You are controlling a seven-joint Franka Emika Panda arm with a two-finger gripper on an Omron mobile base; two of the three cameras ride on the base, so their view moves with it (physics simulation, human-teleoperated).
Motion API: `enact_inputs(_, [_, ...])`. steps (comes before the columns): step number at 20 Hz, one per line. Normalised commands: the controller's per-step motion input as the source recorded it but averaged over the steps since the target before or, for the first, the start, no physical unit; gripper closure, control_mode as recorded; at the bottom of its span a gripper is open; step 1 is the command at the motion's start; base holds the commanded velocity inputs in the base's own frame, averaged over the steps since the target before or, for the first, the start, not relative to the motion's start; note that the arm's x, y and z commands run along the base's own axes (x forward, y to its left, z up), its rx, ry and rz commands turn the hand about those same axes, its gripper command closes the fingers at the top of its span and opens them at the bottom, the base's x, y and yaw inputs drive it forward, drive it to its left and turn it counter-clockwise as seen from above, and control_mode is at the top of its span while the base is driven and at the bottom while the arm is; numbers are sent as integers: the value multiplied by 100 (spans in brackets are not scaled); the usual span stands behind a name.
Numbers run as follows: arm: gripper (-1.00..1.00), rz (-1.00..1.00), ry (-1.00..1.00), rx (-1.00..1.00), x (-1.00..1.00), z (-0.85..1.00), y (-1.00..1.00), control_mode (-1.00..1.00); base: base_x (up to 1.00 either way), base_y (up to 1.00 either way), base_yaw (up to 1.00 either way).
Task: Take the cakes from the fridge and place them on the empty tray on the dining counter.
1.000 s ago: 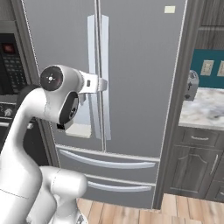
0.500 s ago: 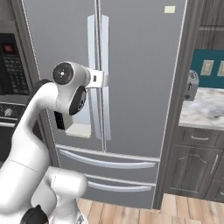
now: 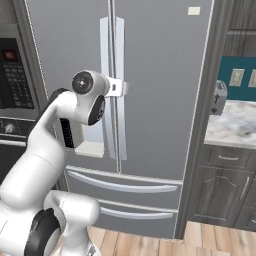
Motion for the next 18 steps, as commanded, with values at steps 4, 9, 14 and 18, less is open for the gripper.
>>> enact_inputs(4, [-100,0,-1,0,58,-9,0,-100,0,0,0])
enact_inputs(9, [-100,0,0,0,55,-3,0,-100,0,0,0])
enact_inputs(14, [-100,0,0,0,51,0,0,-100,0,0,0])
enact_inputs(18, [-100,1,-2,0,53,-7,-8,-100,0,0,0])
